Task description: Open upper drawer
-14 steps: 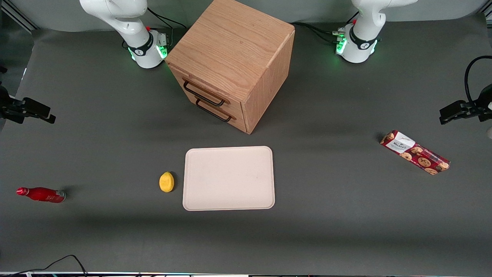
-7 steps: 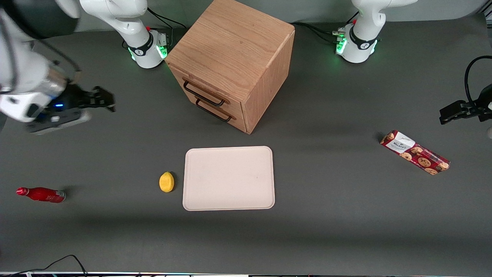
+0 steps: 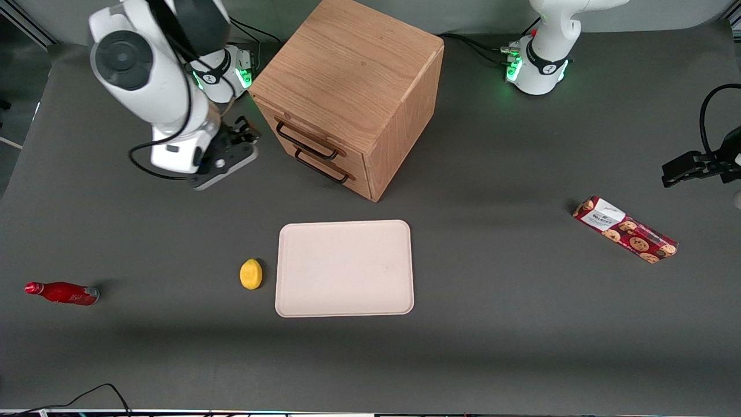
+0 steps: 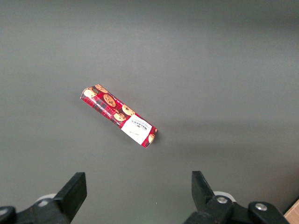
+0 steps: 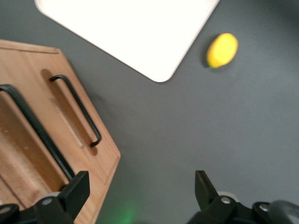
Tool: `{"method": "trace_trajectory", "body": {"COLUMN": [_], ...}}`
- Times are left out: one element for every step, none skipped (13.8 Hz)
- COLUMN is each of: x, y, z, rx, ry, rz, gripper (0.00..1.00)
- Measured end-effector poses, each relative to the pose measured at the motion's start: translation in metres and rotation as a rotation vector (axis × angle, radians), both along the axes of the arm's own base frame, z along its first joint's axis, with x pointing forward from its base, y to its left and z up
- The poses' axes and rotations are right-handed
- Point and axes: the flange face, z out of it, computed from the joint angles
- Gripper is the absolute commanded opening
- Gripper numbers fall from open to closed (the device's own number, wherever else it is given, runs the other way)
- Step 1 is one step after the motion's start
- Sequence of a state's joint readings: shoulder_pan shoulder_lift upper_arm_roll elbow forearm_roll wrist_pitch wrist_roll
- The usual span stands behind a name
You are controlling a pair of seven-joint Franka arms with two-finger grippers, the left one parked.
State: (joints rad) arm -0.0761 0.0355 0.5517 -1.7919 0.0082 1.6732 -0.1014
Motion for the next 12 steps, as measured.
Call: {"method": "trace_trajectory", "body": {"x": [-0.007,-0.015,-0.023,-0.030,-0.036,-0.039,-0.040,-0.042,-0.043,-0.044,-0.045,-0.045], "y": [0.013,0.028,0.041,0.052,0.059,0.063,0.065,0.067,0.069,0.070,0.070,0.071], "z": [-0.005,-0.010,-0.015,-0.021,-0.026,-0.032,-0.037,-0.044,-0.051,-0.059,-0.067,-0.072], "rx": [0.005,0.015,0.026,0.034,0.043,0.048,0.053,0.059,0.067,0.073,0.075,0.076], "ry": [0.004,0.006,0.006,0.009,0.013,0.015,0.013,0.011,0.013,0.019,0.026,0.036], "rz": [0.021,0.037,0.053,0.067,0.075,0.080,0.083,0.085,0.085,0.084,0.084,0.085], "gripper": [1.00,1.00,1.00,1.00,1.00,1.00,1.00,1.00,1.00,1.00,1.00,1.00]}}
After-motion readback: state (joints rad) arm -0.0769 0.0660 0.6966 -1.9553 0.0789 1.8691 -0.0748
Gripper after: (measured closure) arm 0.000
